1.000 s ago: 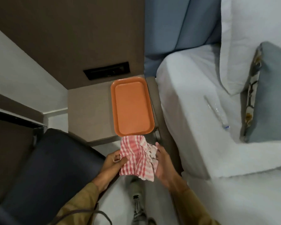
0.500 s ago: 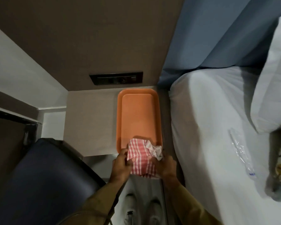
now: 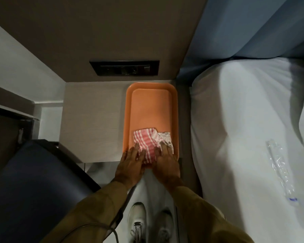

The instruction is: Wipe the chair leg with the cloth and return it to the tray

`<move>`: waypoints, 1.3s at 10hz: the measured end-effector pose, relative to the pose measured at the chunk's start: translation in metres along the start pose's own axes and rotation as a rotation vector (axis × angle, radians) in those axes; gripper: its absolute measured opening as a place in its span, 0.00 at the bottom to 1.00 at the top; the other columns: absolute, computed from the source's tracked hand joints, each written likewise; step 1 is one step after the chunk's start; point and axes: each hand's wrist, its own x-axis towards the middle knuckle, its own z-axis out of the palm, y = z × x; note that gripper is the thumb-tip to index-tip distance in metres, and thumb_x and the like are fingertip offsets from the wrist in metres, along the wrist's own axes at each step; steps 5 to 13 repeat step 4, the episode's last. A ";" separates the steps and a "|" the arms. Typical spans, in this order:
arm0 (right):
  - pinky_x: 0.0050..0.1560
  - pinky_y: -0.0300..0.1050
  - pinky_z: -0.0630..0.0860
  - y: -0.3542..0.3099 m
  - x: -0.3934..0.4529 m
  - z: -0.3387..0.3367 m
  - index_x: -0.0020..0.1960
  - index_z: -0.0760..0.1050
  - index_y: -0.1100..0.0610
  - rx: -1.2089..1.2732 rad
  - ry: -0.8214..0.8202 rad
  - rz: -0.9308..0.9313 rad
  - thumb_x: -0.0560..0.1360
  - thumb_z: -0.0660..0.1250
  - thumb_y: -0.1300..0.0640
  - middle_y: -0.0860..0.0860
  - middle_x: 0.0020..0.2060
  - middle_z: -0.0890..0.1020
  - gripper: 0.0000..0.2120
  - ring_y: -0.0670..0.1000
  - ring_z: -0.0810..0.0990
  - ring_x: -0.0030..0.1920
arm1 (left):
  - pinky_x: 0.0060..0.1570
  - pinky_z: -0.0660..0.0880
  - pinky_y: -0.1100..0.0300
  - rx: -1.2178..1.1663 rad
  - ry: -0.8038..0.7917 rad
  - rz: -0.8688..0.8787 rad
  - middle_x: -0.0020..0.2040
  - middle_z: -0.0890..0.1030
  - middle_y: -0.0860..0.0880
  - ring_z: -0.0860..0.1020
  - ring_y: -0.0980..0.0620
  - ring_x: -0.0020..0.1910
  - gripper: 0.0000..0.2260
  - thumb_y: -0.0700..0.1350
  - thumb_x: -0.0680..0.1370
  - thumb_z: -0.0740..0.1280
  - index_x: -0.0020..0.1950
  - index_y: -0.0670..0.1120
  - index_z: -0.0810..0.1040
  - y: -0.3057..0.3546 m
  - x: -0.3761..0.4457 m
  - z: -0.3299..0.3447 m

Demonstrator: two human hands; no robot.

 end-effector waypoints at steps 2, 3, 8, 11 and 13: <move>0.83 0.60 0.56 0.000 0.001 -0.006 0.85 0.55 0.54 0.022 -0.090 0.017 0.78 0.50 0.32 0.58 0.85 0.55 0.41 0.61 0.53 0.85 | 0.89 0.42 0.47 0.007 -0.050 -0.028 0.89 0.38 0.41 0.42 0.40 0.90 0.34 0.53 0.89 0.55 0.90 0.47 0.41 0.009 -0.007 -0.015; 0.84 0.57 0.52 -0.003 -0.010 -0.018 0.85 0.53 0.55 0.023 -0.098 0.025 0.81 0.50 0.36 0.57 0.85 0.53 0.38 0.60 0.52 0.86 | 0.89 0.40 0.49 -0.044 0.022 -0.067 0.90 0.42 0.42 0.42 0.43 0.90 0.33 0.53 0.89 0.52 0.89 0.43 0.42 0.016 -0.015 -0.025; 0.84 0.55 0.60 -0.011 -0.040 -0.026 0.84 0.58 0.56 0.086 -0.105 -0.001 0.84 0.51 0.42 0.57 0.83 0.61 0.33 0.59 0.59 0.84 | 0.86 0.34 0.52 -0.074 0.180 -0.075 0.90 0.44 0.43 0.42 0.45 0.90 0.32 0.55 0.89 0.49 0.89 0.42 0.42 0.021 -0.024 -0.038; 0.84 0.55 0.60 -0.011 -0.040 -0.026 0.84 0.58 0.56 0.086 -0.105 -0.001 0.84 0.51 0.42 0.57 0.83 0.61 0.33 0.59 0.59 0.84 | 0.86 0.34 0.52 -0.074 0.180 -0.075 0.90 0.44 0.43 0.42 0.45 0.90 0.32 0.55 0.89 0.49 0.89 0.42 0.42 0.021 -0.024 -0.038; 0.84 0.55 0.60 -0.011 -0.040 -0.026 0.84 0.58 0.56 0.086 -0.105 -0.001 0.84 0.51 0.42 0.57 0.83 0.61 0.33 0.59 0.59 0.84 | 0.86 0.34 0.52 -0.074 0.180 -0.075 0.90 0.44 0.43 0.42 0.45 0.90 0.32 0.55 0.89 0.49 0.89 0.42 0.42 0.021 -0.024 -0.038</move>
